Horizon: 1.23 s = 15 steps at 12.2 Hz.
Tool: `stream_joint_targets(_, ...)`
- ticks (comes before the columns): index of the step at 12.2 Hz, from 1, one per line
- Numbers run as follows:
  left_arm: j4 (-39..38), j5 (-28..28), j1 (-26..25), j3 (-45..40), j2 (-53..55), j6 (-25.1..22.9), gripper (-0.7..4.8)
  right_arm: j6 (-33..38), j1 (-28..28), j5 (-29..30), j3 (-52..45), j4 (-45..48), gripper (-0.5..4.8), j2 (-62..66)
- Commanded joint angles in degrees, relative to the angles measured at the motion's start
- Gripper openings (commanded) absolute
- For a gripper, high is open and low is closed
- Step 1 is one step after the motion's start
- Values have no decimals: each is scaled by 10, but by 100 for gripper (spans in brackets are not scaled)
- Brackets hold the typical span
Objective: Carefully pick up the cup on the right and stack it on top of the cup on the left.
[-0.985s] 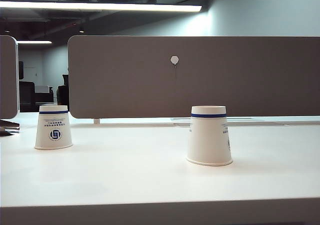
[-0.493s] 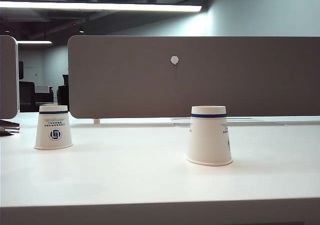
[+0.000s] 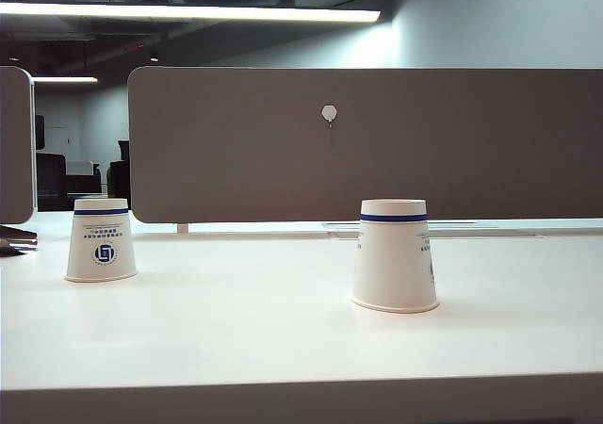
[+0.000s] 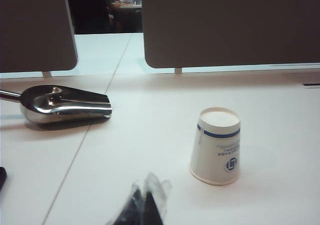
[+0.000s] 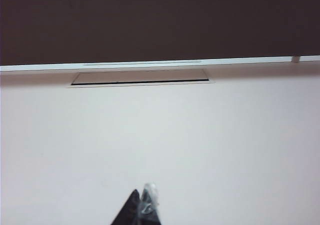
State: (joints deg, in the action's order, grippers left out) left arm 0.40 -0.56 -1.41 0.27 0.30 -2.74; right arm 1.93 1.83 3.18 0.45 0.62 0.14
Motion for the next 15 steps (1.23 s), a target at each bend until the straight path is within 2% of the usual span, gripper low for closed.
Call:
stream_joint_targets(1,5,-12,0,1,0,2,-6,11,0,10,0,13,-1,-1)
stream_joint_targets(3,6,-12,0,1,0,2,-6,13,0,26,0,16,-1,-1)
stream_joint_targets(4,13,-15,0,1,0,53,-6,15,-1,85,0,67,0,-1)
stream_joint_targets(7,35,-44,0,1,0,104,-5,34,-2,108,0,98,1,-1)
stream_joint_targets(12,41,-136,0,1,0,118,-5,56,-53,112,0,98,14,-1)
stream_joint_targets(15,65,-177,0,1,0,118,-5,56,-125,67,0,97,24,-1)
